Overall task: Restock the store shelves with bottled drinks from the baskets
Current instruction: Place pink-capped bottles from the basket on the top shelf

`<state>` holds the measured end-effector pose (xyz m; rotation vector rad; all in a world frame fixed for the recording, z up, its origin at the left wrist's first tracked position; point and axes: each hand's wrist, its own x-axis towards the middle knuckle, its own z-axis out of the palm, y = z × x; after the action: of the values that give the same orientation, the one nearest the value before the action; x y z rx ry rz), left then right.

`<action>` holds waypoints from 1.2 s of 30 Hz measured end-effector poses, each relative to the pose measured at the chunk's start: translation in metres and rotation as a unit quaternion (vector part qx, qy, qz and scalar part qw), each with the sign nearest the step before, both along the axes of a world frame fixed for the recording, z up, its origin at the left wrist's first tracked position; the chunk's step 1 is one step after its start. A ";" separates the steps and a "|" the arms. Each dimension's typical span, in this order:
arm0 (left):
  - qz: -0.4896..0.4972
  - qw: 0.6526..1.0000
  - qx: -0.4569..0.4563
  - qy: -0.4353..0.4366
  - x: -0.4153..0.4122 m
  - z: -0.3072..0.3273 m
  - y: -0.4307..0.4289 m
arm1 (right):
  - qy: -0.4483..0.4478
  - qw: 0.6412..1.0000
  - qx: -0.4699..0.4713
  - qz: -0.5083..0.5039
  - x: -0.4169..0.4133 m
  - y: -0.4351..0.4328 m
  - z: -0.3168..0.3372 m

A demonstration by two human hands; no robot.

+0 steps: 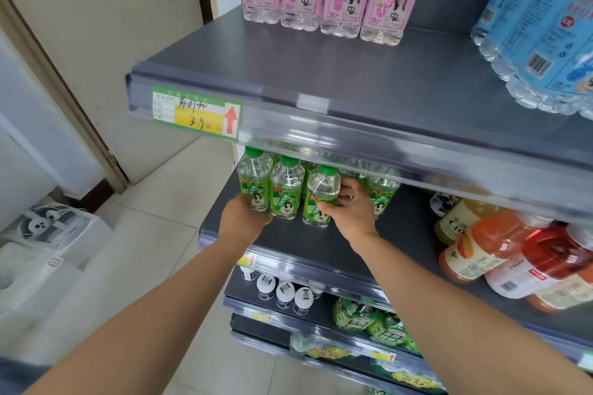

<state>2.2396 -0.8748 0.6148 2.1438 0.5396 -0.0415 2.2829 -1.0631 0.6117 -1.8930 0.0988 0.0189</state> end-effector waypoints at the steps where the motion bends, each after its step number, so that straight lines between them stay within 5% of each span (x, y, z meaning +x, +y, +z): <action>1: 0.015 1.000 -0.001 0.000 0.001 0.000 0.003 | -0.002 1.000 -0.001 0.002 0.000 0.001 0.001; 11: -0.002 0.999 -0.048 0.010 0.009 -0.003 0.011 | 0.011 0.994 -0.111 -0.001 -0.001 0.005 -0.003; 25: -0.012 0.998 -0.053 0.019 0.006 -0.001 0.003 | 0.035 0.989 -0.136 0.041 -0.010 0.006 0.002; 36: 0.040 0.999 -0.016 0.020 -0.016 -0.008 -0.096 | 0.014 0.981 -0.195 -0.010 -0.087 -0.128 0.014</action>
<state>2.2235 -0.9708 0.6063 2.0928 0.6443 -0.0479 2.1963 -1.1908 0.6254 -2.2847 0.1500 0.0128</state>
